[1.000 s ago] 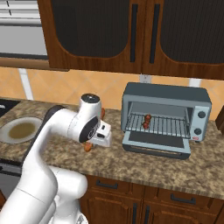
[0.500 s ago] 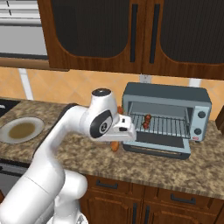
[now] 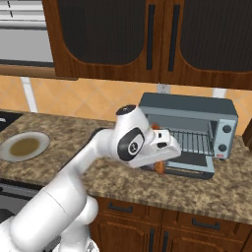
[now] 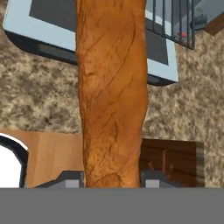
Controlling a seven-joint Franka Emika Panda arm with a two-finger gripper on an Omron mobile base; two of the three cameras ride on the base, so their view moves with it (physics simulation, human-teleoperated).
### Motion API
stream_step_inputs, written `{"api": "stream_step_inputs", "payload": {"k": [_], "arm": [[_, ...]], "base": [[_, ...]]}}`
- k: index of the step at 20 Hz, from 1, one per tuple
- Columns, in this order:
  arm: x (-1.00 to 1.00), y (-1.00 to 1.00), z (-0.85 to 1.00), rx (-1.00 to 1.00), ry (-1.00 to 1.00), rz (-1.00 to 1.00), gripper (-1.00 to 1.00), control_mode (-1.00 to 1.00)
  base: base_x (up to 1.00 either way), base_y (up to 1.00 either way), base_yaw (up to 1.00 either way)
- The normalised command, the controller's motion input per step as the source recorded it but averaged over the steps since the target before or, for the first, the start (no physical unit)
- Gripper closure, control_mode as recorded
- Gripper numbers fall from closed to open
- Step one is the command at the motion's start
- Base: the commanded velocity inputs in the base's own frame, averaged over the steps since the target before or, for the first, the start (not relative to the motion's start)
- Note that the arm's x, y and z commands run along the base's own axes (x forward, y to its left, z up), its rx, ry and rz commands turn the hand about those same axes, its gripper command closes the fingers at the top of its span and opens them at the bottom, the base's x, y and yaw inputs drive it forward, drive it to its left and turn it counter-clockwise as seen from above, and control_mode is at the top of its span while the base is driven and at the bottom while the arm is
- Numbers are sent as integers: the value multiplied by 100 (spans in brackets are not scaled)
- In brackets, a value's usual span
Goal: Pick up the kebab skewer and baguette bread, and place them inside the toaster oven. Close the toaster oven door and start by setting the timer.
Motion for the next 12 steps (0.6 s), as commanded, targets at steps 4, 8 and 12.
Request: {"api": "stream_step_inputs", "payload": {"k": [4, 8, 12], "arm": [[4, -72, 0, -25, 4, 0, 100, -100], [23, -61, 0, -16, 4, 0, 100, -100], [39, -43, 1, -14, 15, 6, 100, -100]], "base": [[0, 0, 0], [0, 0, 0], [0, 0, 0]]}}
